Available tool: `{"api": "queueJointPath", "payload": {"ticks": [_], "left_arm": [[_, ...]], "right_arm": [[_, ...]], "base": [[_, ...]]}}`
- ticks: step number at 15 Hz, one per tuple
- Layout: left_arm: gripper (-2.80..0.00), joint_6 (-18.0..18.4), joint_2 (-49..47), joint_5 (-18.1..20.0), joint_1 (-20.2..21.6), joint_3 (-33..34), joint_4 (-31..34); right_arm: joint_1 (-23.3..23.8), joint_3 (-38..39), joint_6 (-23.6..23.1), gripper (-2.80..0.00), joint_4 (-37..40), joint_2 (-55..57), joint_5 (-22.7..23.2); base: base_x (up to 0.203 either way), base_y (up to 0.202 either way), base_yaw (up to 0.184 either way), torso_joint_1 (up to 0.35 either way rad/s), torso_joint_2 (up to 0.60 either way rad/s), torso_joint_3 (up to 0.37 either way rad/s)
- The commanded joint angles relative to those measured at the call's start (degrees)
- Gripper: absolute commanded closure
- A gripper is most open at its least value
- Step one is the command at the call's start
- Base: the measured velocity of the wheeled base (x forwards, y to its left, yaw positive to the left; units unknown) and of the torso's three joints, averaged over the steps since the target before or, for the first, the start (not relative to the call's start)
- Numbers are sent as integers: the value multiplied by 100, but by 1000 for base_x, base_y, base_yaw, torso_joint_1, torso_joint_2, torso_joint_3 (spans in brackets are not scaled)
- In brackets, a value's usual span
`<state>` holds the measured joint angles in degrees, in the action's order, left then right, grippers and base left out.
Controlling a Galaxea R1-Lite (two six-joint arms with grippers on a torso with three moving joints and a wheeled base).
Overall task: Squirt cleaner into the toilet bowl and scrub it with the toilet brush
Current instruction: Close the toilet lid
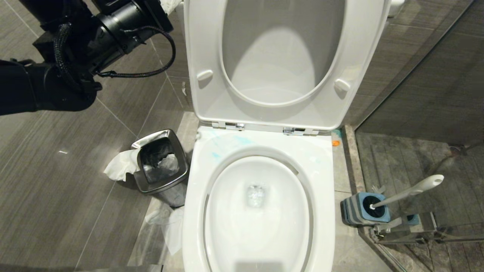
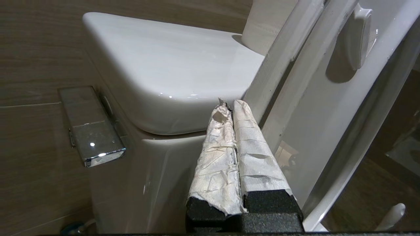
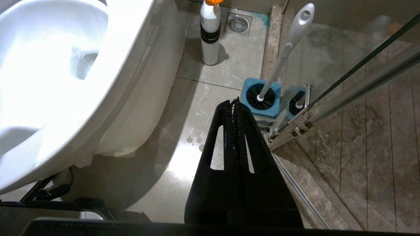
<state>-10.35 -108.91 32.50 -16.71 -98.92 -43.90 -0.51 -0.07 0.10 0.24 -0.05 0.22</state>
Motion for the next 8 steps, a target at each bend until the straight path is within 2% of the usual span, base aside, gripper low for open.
{"api": "queueJointPath", "payload": {"ticks": [1, 8], "left_arm": [[0, -43, -34, -119, -37, -10, -301], [0, -28, -61, -341, -173, 13, -430]], "right_arm": [[-2, -1, -1, 0, 2, 5, 4], [-2, 3, -1, 0, 2, 5, 4]], "base": [[0, 0, 0, 0, 0, 0], [0, 0, 0, 0, 0, 0]]}}
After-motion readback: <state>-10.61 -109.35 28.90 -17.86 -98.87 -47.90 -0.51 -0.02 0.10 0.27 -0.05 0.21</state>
